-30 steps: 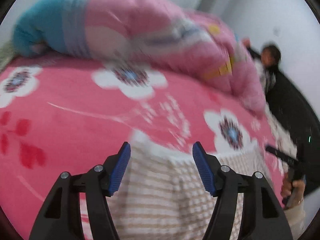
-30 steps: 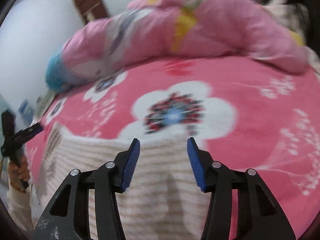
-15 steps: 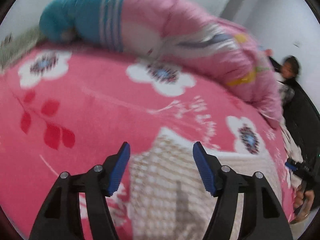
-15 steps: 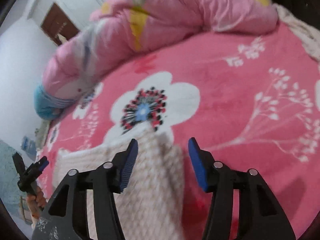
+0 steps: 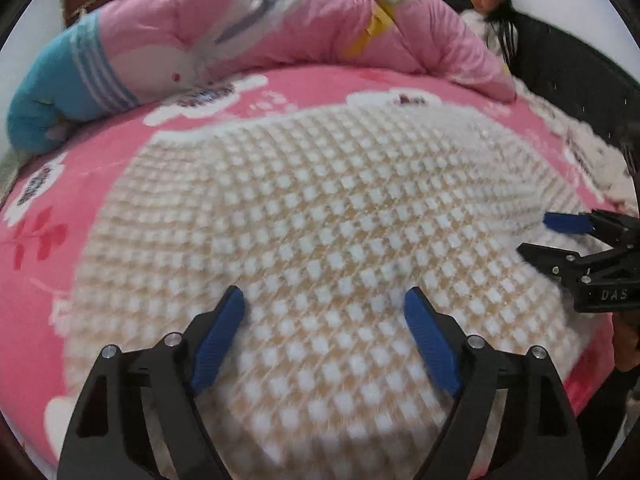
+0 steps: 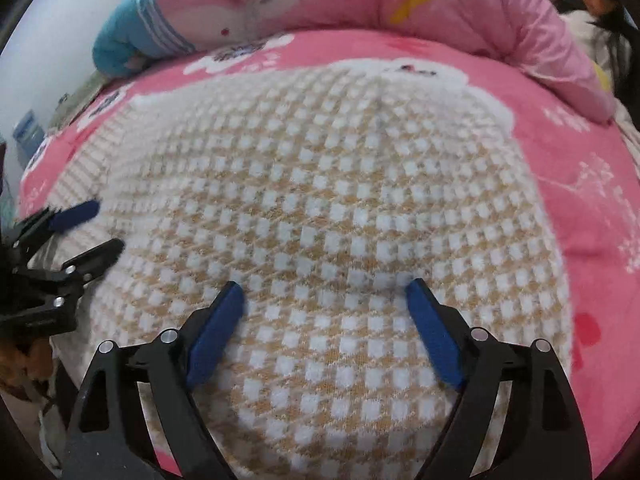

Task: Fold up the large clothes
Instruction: 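Fold the lifted coat half over onto the other half with both grippers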

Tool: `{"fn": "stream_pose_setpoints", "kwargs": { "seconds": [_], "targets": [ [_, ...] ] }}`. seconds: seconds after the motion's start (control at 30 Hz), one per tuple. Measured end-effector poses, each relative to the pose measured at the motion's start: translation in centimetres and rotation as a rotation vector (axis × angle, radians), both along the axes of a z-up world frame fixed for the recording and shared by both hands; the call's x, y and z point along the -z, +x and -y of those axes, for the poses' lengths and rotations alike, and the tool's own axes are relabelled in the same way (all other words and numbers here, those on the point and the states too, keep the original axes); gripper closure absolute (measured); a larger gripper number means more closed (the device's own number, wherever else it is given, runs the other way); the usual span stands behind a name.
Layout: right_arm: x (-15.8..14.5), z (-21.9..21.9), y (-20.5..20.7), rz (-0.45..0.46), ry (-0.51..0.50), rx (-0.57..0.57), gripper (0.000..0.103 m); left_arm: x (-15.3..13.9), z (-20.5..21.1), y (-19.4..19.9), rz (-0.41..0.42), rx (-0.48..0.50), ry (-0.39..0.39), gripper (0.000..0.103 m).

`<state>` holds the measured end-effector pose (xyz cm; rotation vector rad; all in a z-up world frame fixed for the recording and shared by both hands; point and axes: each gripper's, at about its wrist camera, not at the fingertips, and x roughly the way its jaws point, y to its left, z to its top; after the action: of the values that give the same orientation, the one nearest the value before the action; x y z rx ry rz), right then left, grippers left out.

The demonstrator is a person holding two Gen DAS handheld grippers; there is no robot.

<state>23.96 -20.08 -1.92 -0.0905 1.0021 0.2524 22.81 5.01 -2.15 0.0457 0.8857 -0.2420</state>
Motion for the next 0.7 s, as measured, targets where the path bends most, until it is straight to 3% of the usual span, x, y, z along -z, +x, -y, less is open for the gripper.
{"fn": "stream_pose_setpoints", "kwargs": {
  "seconds": [0.1,0.17,0.27,0.37,0.43,0.5,0.57,0.63,0.7],
  "targets": [
    [-2.7,-0.6,-4.0,0.084,0.009,-0.048,0.023,-2.3,-0.7,-3.5,0.077,0.029,-0.044,0.021],
    [-2.1,-1.7,-5.6,0.08,0.022,-0.075,0.023,-1.9,-0.4,-5.2,0.084,0.052,-0.054,0.02],
    [2.3,-3.8,-5.4,0.056,-0.037,-0.077,0.015,2.4,1.6,-4.4,0.028,0.032,0.059,0.017],
    [1.7,-3.8,-5.1,0.049,-0.036,-0.055,0.016,2.3,2.9,-5.4,0.094,0.036,0.153,0.017],
    [-0.6,-3.4,-6.5,0.08,-0.043,-0.058,0.017,0.3,2.0,-6.3,0.102,0.036,0.116,0.017],
    [-1.5,-2.8,-7.9,0.134,-0.08,-0.062,0.017,-1.1,0.2,-7.5,0.161,-0.013,0.104,0.017],
    [0.3,-2.0,-7.4,0.101,-0.109,-0.039,0.016,-0.2,-1.5,-7.3,0.144,-0.081,0.122,0.017],
    [2.6,-0.9,-6.5,0.04,-0.029,-0.027,0.012,2.7,-3.6,-6.1,0.047,-0.121,0.069,0.015],
    [2.5,0.2,-6.0,0.004,0.033,-0.017,0.012,2.6,-3.9,-6.4,0.065,-0.116,0.038,0.015]
  ]
}}
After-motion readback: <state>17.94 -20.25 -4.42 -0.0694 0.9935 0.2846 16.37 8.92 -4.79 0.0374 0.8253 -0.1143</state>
